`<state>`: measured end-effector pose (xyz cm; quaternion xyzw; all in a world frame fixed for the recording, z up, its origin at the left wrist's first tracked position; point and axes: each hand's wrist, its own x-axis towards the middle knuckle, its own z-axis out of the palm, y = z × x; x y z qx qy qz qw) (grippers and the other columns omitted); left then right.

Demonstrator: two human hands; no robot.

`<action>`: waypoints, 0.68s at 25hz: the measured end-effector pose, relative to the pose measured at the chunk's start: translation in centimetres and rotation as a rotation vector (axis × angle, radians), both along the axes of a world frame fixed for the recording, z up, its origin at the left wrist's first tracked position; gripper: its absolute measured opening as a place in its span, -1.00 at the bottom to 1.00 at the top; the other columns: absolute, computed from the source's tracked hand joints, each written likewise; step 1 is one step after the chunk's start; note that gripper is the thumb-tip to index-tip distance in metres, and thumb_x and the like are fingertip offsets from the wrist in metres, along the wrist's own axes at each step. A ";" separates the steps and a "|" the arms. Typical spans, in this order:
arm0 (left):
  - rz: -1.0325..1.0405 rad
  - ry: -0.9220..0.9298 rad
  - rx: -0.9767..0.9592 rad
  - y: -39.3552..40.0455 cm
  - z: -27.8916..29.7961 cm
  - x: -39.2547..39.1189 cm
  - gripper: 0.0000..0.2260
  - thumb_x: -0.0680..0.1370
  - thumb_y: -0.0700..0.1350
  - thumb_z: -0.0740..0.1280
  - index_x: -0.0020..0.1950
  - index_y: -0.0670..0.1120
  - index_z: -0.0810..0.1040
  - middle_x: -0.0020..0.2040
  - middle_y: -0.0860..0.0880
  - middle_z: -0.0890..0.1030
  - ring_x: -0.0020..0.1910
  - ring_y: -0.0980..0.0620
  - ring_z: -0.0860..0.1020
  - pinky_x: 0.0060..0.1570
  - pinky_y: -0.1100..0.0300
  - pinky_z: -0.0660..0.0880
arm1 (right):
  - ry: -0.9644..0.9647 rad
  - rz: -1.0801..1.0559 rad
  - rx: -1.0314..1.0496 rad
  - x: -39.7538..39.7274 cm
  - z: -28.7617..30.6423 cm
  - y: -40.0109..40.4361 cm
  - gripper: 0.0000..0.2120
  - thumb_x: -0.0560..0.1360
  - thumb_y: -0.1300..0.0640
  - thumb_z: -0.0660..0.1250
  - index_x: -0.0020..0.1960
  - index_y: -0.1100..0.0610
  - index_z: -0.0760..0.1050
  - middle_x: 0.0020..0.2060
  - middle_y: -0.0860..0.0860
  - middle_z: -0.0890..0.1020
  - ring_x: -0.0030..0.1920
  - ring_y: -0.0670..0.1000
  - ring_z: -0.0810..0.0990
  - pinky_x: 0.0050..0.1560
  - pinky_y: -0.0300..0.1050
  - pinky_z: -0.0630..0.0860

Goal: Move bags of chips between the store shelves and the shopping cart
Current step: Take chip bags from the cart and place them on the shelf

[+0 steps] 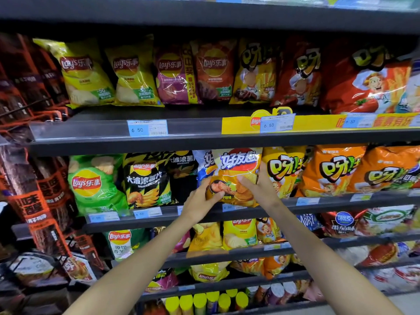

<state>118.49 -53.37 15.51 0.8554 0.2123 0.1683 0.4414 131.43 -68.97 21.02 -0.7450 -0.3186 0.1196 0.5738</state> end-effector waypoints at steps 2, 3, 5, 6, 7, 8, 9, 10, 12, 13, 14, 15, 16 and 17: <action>-0.017 0.017 -0.012 -0.3 -0.3 0.4 -0.28 0.37 0.53 0.20 0.47 0.31 0.19 0.28 0.15 0.55 0.29 0.04 0.52 0.28 -0.10 0.47 | -0.059 -0.047 -0.010 0.1 -0.2 -0.1 -0.40 0.52 0.10 0.42 0.45 0.11 0.20 0.20 -0.04 0.53 0.16 -0.10 0.54 0.13 -0.21 0.54; -0.025 0.024 -0.009 -0.3 -0.5 0.5 -0.26 0.37 0.55 0.19 0.48 0.31 0.16 0.31 0.14 0.53 0.31 0.03 0.50 0.30 -0.10 0.45 | -0.079 -0.069 -0.007 0.1 -0.2 -0.2 -0.42 0.53 0.11 0.42 0.44 0.11 0.21 0.18 -0.05 0.53 0.11 -0.14 0.53 0.07 -0.29 0.52; -0.038 0.032 0.002 0.1 -0.7 0.5 -0.24 0.38 0.52 0.20 0.51 0.29 0.14 0.35 0.13 0.50 0.34 0.03 0.47 0.31 -0.09 0.45 | -0.087 -0.110 0.006 0.1 -0.3 -0.1 -0.44 0.53 0.13 0.41 0.43 0.10 0.23 0.17 -0.04 0.53 0.10 -0.15 0.53 0.06 -0.28 0.52; -0.037 0.029 0.013 0.4 -0.7 0.4 -0.26 0.40 0.48 0.22 0.52 0.28 0.14 0.36 0.12 0.50 0.32 0.04 0.48 0.28 -0.07 0.46 | -0.085 -0.133 0.010 0.2 -0.3 0.0 -0.44 0.53 0.13 0.41 0.43 0.10 0.23 0.17 -0.04 0.53 0.12 -0.11 0.53 0.11 -0.18 0.54; -0.036 0.016 0.031 0.7 -0.8 0.2 -0.31 0.44 0.42 0.25 0.52 0.27 0.16 0.35 0.12 0.50 0.28 0.06 0.50 0.24 -0.05 0.49 | -0.084 -0.154 0.016 0.4 -0.4 -0.1 -0.43 0.53 0.13 0.42 0.44 0.10 0.23 0.16 -0.05 0.53 0.15 -0.08 0.53 0.16 -0.08 0.56; -0.026 0.010 0.056 1.1 -0.8 0.0 -0.38 0.50 0.34 0.28 0.51 0.25 0.19 0.33 0.11 0.50 0.22 0.09 0.53 0.19 -0.02 0.52 | -0.083 -0.172 0.019 0.7 -0.4 -0.1 -0.42 0.52 0.13 0.42 0.44 0.10 0.23 0.16 -0.05 0.53 0.17 -0.05 0.53 0.20 0.00 0.56; -0.012 -0.001 0.080 1.4 -0.9 0.0 -0.44 0.55 0.23 0.31 0.51 0.23 0.23 0.30 0.09 0.51 0.16 0.11 0.55 0.15 0.00 0.54 | -0.078 -0.188 0.018 1.1 -0.5 -0.3 -0.41 0.52 0.14 0.43 0.44 0.10 0.23 0.16 -0.04 0.53 0.19 -0.02 0.54 0.22 0.05 0.55; 0.015 -0.005 0.103 1.8 -0.9 0.0 -0.48 0.57 0.14 0.33 0.50 0.19 0.26 0.27 0.08 0.50 0.13 0.11 0.55 0.13 0.02 0.55 | -0.074 -0.202 0.013 1.4 -0.5 -0.5 -0.41 0.52 0.14 0.43 0.45 0.10 0.22 0.18 -0.02 0.54 0.21 0.01 0.54 0.23 0.08 0.55; 0.072 -0.023 0.133 2.2 -1.0 0.0 -0.52 0.59 0.01 0.36 0.47 0.11 0.32 0.21 0.04 0.46 0.13 0.08 0.52 0.09 0.09 0.52 | -0.075 -0.212 -0.008 1.9 -0.6 -1.0 -0.39 0.52 0.14 0.43 0.46 0.11 0.21 0.23 0.04 0.54 0.23 0.01 0.53 0.23 0.03 0.54; 0.104 -0.039 0.149 2.3 -1.1 0.2 -0.54 0.58 -0.04 0.38 0.45 0.05 0.33 0.19 0.02 0.44 0.14 0.07 0.50 0.07 0.14 0.48 | -0.078 -0.212 -0.019 2.1 -0.6 -1.2 -0.40 0.52 0.14 0.42 0.46 0.11 0.21 0.24 0.05 0.54 0.23 0.00 0.53 0.21 -0.01 0.53; 0.147 -0.058 0.167 2.2 -1.1 0.4 -0.55 0.56 -0.07 0.40 0.40 -0.01 0.34 0.19 0.00 0.42 0.14 0.05 0.49 0.04 0.18 0.45 | -0.081 -0.211 -0.029 2.2 -0.7 -1.3 -0.40 0.53 0.13 0.42 0.46 0.11 0.21 0.25 0.06 0.54 0.23 0.00 0.53 0.19 -0.04 0.53; 0.195 -0.092 0.168 2.4 -1.2 0.8 -0.56 0.54 -0.10 0.43 0.35 -0.06 0.34 0.19 -0.03 0.40 0.14 0.02 0.49 0.02 0.19 0.44 | -0.083 -0.213 -0.036 2.3 -0.7 -1.3 -0.41 0.53 0.13 0.42 0.45 0.11 0.22 0.25 0.06 0.54 0.23 0.02 0.53 0.18 -0.04 0.53; 0.247 -0.114 0.153 2.4 -1.0 1.2 -0.55 0.52 -0.12 0.46 0.30 -0.11 0.32 0.19 -0.06 0.39 0.15 -0.02 0.49 0.02 0.18 0.43 | -0.083 -0.214 -0.038 2.5 -0.8 -1.2 -0.42 0.53 0.13 0.42 0.45 0.10 0.22 0.25 0.06 0.54 0.24 0.03 0.54 0.19 -0.03 0.53; 0.294 -0.132 0.113 2.8 -1.0 1.8 -0.52 0.49 -0.12 0.49 0.29 -0.13 0.30 0.21 -0.09 0.38 0.17 -0.06 0.48 0.04 0.16 0.43 | -0.082 -0.212 -0.035 2.6 -0.8 -1.1 -0.42 0.53 0.13 0.42 0.44 0.10 0.22 0.24 0.05 0.54 0.24 0.03 0.54 0.19 -0.03 0.53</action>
